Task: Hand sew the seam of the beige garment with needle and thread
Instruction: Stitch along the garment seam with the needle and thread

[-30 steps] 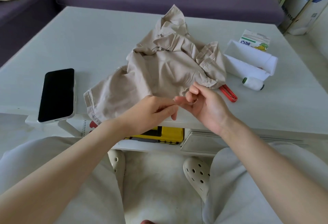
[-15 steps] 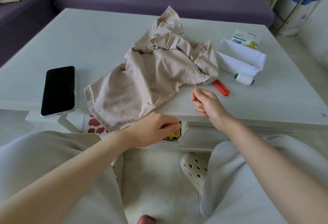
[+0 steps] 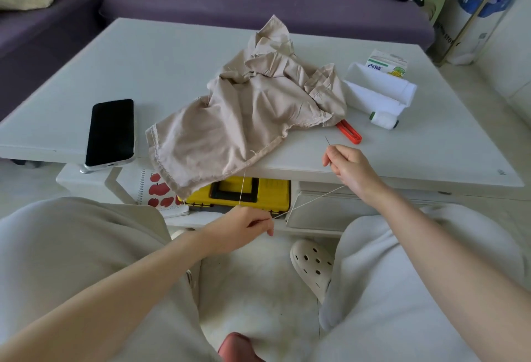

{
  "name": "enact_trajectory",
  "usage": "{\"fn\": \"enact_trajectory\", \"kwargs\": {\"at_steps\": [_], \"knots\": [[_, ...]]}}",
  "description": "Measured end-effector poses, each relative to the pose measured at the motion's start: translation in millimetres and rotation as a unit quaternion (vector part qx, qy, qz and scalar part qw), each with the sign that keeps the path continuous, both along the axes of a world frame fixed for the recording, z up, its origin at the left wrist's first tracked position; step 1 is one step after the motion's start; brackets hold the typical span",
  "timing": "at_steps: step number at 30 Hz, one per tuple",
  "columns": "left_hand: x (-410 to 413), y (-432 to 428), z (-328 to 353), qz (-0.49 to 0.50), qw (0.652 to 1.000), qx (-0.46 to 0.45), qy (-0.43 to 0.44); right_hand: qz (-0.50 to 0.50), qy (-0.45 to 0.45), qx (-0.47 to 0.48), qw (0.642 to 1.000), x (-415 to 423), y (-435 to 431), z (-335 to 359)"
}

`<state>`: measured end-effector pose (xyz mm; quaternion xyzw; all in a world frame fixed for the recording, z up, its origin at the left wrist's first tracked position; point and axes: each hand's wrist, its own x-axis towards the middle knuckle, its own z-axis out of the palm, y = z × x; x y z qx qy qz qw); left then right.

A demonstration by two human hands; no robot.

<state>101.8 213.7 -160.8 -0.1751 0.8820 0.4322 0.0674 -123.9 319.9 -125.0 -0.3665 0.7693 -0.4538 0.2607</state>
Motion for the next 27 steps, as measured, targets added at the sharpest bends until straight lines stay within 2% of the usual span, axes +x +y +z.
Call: {"fn": "enact_trajectory", "kwargs": {"at_steps": [7, 10, 13, 16, 18, 20, 27], "knots": [[10, 21, -23, -0.052, 0.995, 0.004, -0.082, -0.009, 0.045, 0.014, 0.999, 1, 9, 0], [12, 17, -26, -0.078, 0.991, -0.023, -0.102, -0.012, 0.064, 0.022, 0.998, 2, 11, 0], [10, 7, -20, -0.043, 0.990, -0.130, -0.036, -0.027, 0.082, 0.030, 0.996, 2, 12, 1], [11, -3, -20, 0.083, 0.972, -0.213, 0.045, -0.039, 0.086, 0.030, 0.995, 1, 11, 1], [13, -6, -25, 0.107, 0.962, -0.252, 0.019, -0.046, 0.091, 0.028, 0.994, 2, 9, 1], [14, -1, -31, 0.072, 0.957, -0.278, -0.030, -0.055, 0.098, 0.021, 0.993, 3, 7, 1], [9, 10, -31, 0.023, 0.976, -0.204, -0.078, -0.060, 0.106, 0.006, 0.993, 9, -3, 2]]}}
